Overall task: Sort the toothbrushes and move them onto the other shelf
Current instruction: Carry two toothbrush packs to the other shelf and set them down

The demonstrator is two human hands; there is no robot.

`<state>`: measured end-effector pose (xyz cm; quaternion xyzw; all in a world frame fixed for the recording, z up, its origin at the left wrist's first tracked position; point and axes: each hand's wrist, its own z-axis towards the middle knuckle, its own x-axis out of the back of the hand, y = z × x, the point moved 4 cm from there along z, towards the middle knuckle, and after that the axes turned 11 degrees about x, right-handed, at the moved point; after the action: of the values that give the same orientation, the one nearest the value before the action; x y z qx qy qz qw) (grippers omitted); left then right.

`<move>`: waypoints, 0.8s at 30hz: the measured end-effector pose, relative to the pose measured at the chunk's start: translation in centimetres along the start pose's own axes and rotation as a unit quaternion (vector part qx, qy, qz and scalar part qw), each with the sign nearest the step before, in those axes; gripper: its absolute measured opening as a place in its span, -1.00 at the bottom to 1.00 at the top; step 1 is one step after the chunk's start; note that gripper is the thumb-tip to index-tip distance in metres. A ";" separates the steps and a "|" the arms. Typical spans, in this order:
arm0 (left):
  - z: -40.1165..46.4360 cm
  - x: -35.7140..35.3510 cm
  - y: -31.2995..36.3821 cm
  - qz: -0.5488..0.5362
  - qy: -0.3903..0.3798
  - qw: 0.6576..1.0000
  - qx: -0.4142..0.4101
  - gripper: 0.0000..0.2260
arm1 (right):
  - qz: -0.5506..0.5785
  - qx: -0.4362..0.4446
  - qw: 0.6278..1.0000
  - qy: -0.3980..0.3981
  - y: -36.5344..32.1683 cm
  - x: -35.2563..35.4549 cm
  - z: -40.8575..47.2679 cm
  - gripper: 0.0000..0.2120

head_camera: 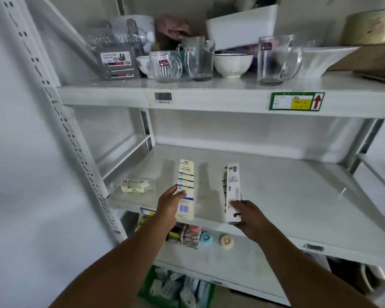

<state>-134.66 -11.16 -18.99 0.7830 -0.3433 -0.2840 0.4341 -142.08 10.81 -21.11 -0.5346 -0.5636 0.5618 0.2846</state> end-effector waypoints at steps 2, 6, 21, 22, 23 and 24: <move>1.8 -0.7 0.1 0.007 -0.008 1.000 0.011 -0.78 | 0.010 -0.007 1.000 0.029 0.3 0.2 1.6 -0.87; 5.8 -2.4 -0.1 0.027 -0.027 0.999 0.020 -0.76 | -0.005 -0.007 0.998 0.066 0.9 1.3 5.2 -0.82; 16.7 -14.2 -4.1 0.142 -0.008 0.988 0.057 -0.83 | -0.140 -0.055 0.977 0.154 3.7 8.1 17.3 -0.87; 17.0 -15.5 -4.5 0.149 -0.017 0.987 0.063 -0.86 | -0.156 -0.061 0.974 0.154 3.5 9.2 17.7 -0.87; 17.3 -16.8 -5.0 0.158 -0.020 0.985 0.068 -0.90 | -0.174 -0.061 0.971 0.153 3.4 10.4 18.1 -0.87; 17.8 -17.9 -5.5 0.172 -0.015 0.982 0.074 -0.91 | -0.191 -0.062 0.968 0.153 3.2 11.6 18.5 -0.88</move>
<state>-157.04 -3.57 -29.42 0.7379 -0.4990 -0.1910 0.4123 -161.25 14.75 -31.19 -0.5132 -0.6388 0.3726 0.4356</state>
